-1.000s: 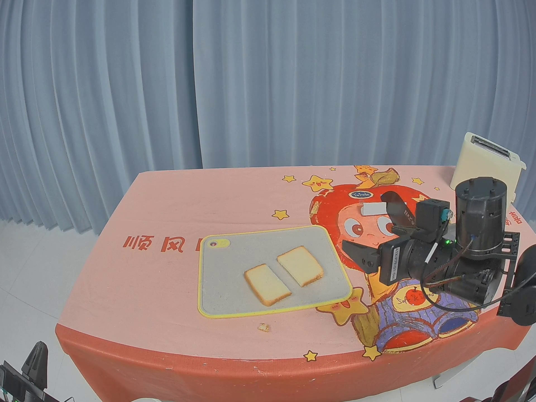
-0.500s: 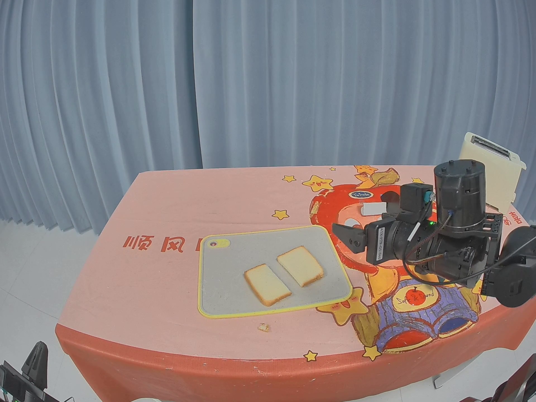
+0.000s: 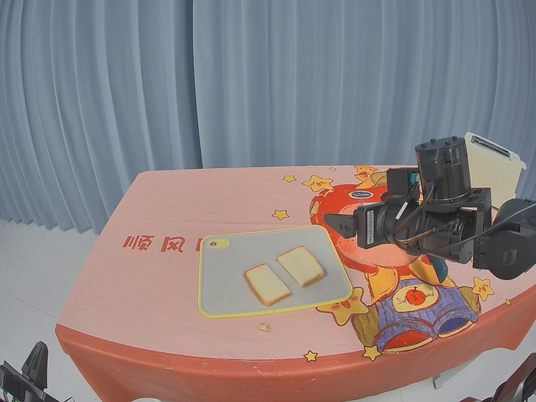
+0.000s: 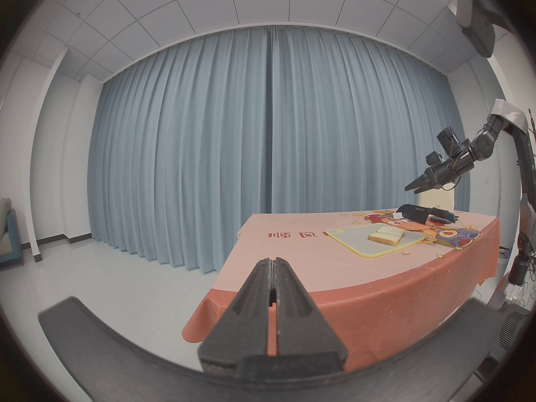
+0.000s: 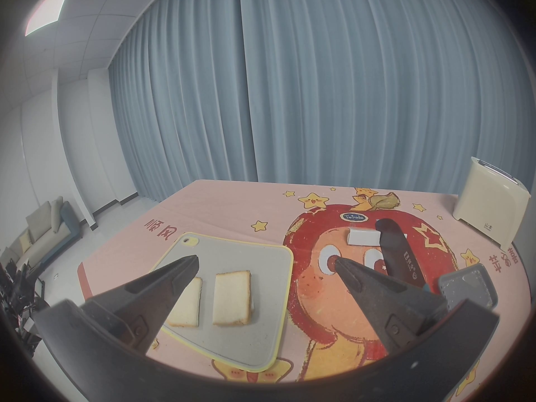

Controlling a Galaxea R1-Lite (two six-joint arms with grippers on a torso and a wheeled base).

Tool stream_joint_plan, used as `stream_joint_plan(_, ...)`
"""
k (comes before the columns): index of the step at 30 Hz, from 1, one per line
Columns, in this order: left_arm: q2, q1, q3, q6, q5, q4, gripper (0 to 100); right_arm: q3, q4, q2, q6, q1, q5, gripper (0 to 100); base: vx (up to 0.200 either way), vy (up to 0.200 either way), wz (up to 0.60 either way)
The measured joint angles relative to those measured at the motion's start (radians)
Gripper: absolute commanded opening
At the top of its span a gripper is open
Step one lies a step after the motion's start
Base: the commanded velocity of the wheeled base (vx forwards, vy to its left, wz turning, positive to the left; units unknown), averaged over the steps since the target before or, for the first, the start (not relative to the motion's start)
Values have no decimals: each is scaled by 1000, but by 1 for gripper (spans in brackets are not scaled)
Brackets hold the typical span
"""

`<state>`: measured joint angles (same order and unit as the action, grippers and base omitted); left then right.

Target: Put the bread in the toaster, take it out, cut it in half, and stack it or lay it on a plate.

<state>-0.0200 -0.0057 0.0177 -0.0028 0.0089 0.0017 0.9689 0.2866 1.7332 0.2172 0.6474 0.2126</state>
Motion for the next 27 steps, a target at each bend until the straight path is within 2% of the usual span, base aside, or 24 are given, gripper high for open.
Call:
stream_joint_plan(10,0,-1,0,0,0,0,0,66,-26,58,-13,-11,0,100,0,0,0)
stream_joint_plan(27,0,-1,0,0,0,0,0,57,-26,179,-25,-17,2,100,0,0,0)
